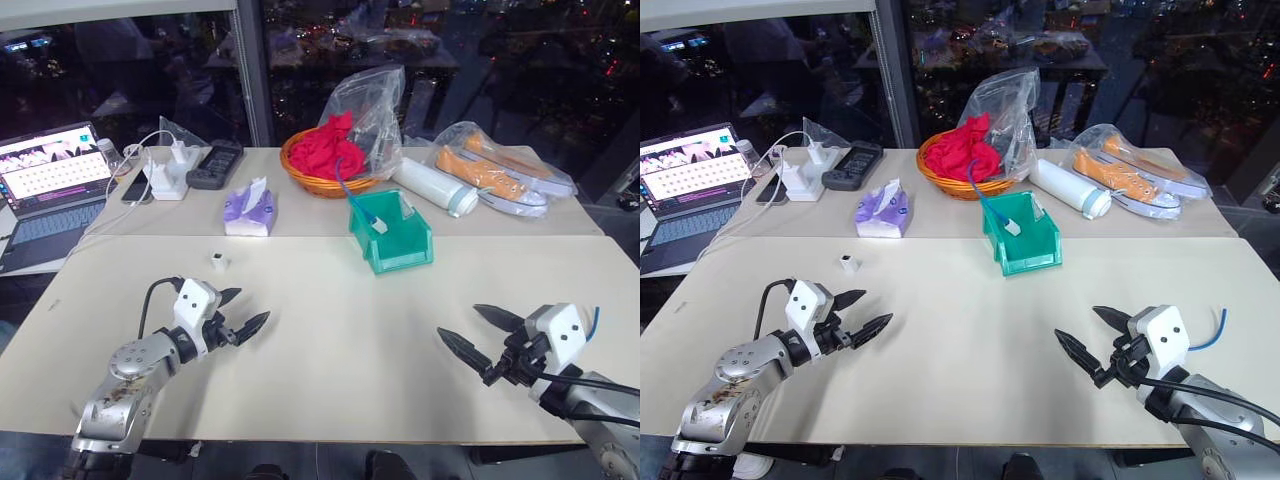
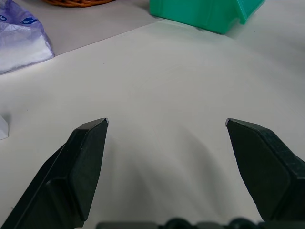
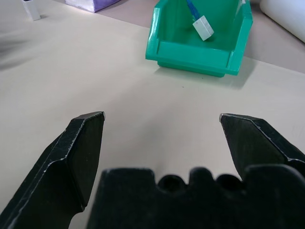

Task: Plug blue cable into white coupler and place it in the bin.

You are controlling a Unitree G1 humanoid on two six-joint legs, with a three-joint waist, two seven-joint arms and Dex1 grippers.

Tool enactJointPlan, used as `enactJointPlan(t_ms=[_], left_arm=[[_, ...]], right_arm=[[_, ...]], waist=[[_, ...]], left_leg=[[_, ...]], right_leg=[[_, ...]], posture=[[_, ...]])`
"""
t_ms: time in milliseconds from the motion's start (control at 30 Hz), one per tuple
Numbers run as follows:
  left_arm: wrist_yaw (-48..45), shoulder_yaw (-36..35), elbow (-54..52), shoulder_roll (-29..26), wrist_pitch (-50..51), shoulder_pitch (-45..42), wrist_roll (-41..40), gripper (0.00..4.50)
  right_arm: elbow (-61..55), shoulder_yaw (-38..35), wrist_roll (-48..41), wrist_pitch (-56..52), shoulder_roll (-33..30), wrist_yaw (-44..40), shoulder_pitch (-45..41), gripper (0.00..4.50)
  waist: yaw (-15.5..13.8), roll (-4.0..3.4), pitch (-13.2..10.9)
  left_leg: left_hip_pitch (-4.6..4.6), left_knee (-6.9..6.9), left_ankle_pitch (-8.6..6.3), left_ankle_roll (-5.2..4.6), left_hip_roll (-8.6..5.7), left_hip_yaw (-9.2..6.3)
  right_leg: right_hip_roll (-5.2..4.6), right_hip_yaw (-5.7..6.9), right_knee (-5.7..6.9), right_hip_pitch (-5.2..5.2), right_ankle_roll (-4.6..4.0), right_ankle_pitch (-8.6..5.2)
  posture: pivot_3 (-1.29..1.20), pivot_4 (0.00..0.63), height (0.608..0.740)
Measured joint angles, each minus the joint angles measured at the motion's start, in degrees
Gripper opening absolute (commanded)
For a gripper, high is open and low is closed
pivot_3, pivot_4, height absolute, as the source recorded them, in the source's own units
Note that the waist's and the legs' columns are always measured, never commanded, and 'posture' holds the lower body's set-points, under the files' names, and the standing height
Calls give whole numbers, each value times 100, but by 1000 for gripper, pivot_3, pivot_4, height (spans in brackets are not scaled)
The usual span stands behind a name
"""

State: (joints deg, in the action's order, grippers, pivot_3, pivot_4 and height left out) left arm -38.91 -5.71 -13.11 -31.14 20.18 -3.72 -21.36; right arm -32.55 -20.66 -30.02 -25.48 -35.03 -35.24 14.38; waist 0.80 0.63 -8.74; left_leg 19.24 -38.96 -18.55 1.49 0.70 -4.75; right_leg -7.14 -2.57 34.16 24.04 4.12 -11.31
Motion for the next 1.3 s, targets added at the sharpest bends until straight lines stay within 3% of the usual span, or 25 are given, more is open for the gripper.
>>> enactJointPlan(t_ms=[133,333,567,833,933,1167,1300], left_arm=[[-212,91,0,-146,57,-47,-27,4245],[-799,139,-94,-392,415,-275,-444,4245],[-2200,208,-412,-1244,748,-939,-1193,4245],[-2481,295,-409,-1359,872,-1216,-1264,4245],[-2479,316,-413,-1361,872,-1202,-1252,4245],[-2637,365,-504,-1481,875,-1173,-1247,4245],[-2740,443,-501,-1536,860,-1168,-1209,4245]], right_arm=[[0,-1,-26,-84,-72,3,-83,4474],[178,133,174,-325,-677,-50,-496,4474],[1692,201,519,-765,-1317,-213,-1253,4474],[3186,684,756,-771,-1585,-850,-1812,4474],[3674,790,903,-705,-1676,-1059,-1954,3727],[4329,897,971,-545,-1829,-1652,-2339,1301],[4145,1148,991,-521,-1901,-2063,-2422,23]], waist=[[2,0,0],[6,0,0],[-15,3,-3],[75,3,-6],[76,4,-7],[103,3,-7],[127,2,-7]], left_leg=[[0,0,0,0,0,0],[1,-1,0,0,0,1],[3,-1,0,-1,0,1],[5,0,-4,-8,0,4],[5,-1,-4,-8,0,4],[4,-1,-4,-8,0,4],[4,-1,-4,-8,0,4]], right_leg=[[0,0,1,0,0,0],[0,0,-1,0,0,0],[0,1,-1,-2,0,0],[0,-1,-6,3,0,0],[0,-1,-7,2,0,0],[0,-1,-6,3,0,0],[0,-1,-5,3,1,0]], posture=[[0,150,740],[0,150,740],[0,150,740],[0,150,740],[0,150,740],[0,150,740],[0,150,740]])
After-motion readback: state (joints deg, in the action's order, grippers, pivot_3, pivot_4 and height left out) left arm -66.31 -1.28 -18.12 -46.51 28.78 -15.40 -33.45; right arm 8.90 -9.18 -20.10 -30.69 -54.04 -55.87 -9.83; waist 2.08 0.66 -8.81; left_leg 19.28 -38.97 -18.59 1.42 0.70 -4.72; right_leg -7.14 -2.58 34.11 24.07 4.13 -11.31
